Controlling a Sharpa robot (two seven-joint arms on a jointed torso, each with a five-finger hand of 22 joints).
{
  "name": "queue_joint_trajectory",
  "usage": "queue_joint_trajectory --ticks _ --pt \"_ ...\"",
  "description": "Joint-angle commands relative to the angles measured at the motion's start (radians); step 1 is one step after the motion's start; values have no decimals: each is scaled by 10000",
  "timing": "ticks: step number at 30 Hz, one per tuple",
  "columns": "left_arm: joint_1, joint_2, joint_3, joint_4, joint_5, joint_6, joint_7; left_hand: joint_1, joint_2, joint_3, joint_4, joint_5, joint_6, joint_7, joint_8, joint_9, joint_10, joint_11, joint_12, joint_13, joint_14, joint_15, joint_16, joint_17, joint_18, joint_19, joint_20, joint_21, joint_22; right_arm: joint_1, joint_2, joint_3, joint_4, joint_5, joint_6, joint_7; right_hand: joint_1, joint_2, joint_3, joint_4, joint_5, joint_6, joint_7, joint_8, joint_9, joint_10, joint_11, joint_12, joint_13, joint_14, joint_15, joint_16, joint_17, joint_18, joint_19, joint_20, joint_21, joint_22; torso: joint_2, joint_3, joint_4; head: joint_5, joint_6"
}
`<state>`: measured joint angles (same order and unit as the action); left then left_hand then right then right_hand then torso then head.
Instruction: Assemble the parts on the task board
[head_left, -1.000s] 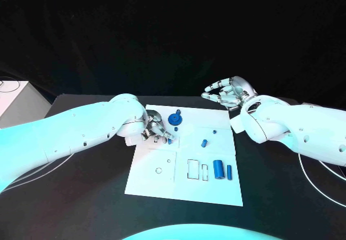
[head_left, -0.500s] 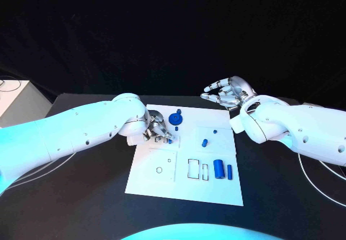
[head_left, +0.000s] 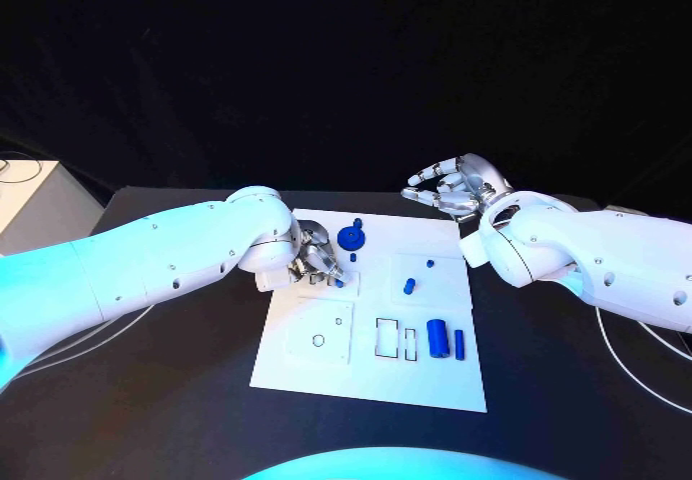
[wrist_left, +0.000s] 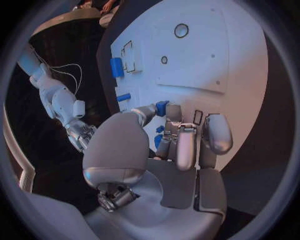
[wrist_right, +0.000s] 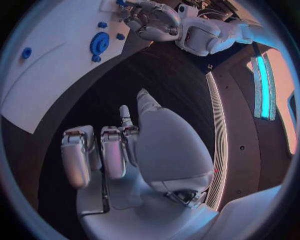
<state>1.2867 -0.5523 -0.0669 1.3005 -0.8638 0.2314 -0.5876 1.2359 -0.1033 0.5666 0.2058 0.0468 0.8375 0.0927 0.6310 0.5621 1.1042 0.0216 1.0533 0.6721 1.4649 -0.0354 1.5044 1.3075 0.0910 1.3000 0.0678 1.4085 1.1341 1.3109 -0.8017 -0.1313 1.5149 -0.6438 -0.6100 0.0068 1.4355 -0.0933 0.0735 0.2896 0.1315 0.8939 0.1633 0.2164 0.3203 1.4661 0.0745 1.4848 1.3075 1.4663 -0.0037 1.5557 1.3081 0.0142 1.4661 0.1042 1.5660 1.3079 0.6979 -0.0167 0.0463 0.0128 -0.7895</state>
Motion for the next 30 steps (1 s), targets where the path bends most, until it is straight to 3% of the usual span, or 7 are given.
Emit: queue_joint_trajectory --ticks 1,5,10,21,25,27,30 --pt "10 7 -8 16 325 -215 206 267 72 722 -421 52 -41 -72 276 485 28 -86 -89 -29 427 -98 -64 845 -10 -46 -37 -47 -2 -10 16 -3 -15 -142 252 -34 -74 4 61 -25 5 -77 10 -17 -9 238 63 -6 1895 907 94 -58 2066 -121 1006 37 -28 2573 -2 4 6 5 -17" --pt "10 -19 -8 33 429 -344 266 84 -192 1918 -938 39 -167 -116 719 1046 133 -143 -121 -22 448 -124 -60 902 -17 -26 -80 -22 59 -14 19 -6 -27 -157 302 -68 -78 8 64 -24 4 -79 11 -15 -9 253 64 10 1908 907 95 -58 2067 -123 1010 38 -20 2578 -4 2 4 -7 -7" --pt "7 -130 -7 121 509 -633 379 -330 -485 2910 -1426 64 -203 -159 1048 1493 447 -186 74 265 541 -191 8 1095 -85 216 -112 144 421 -25 19 -12 -37 -164 366 -92 -83 12 68 -24 4 -79 11 -11 -8 258 65 16 1912 907 97 -58 2067 -120 1004 40 -32 2570 3 2 -13 -7 -7" --pt "6 -449 -6 386 448 -722 291 -806 -658 3627 -1849 152 -94 -221 1240 1761 742 -259 191 377 672 -259 130 1399 -147 439 -166 297 748 -44 -27 -26 -42 -173 470 -143 -86 15 71 -26 6 -79 11 -6 -7 241 65 -2 1897 904 98 -63 2053 -117 999 42 -41 2563 -7 -6 19 -44 -39" --pt "6 -572 -5 502 280 -695 223 -1060 -753 3858 -2000 503 -33 -260 1331 1866 876 -296 237 403 732 -296 194 1552 -170 526 -201 354 874 -46 -44 -29 -43 -174 487 -150 -86 15 71 -26 6 -79 11 -6 -7 241 65 -2 1897 904 98 -63 2053 -117 999 42 -41 2563 -6 -4 22 -30 -43" --pt "6 -639 -5 567 51 -699 180 -1305 -848 3966 -2133 1221 33 -294 1416 1961 1004 -339 286 444 770 -333 235 1655 -190 599 -237 400 978 -47 -56 -30 -43 -174 491 -153 -88 18 76 -28 16 -79 11 -2 -6 243 66 1 1898 903 99 -64 2050 -118 1002 43 -36 2567 -6 -4 20 -28 -49" --pt "5 -695 -5 647 -445 -718 108 -1436 -882 4017 -2221 1681 76 -319 1474 2023 1037 -363 268 388 778 -360 240 1678 -196 624 -260 415 1008 -49 -73 -32 -44 -175 502 -155 -88 19 78 -29 22 -79 11 0 -6 242 66 -1 1897 902 99 -66 2045 -117 999 44 -41 2563 3 -9 10 -19 -71"
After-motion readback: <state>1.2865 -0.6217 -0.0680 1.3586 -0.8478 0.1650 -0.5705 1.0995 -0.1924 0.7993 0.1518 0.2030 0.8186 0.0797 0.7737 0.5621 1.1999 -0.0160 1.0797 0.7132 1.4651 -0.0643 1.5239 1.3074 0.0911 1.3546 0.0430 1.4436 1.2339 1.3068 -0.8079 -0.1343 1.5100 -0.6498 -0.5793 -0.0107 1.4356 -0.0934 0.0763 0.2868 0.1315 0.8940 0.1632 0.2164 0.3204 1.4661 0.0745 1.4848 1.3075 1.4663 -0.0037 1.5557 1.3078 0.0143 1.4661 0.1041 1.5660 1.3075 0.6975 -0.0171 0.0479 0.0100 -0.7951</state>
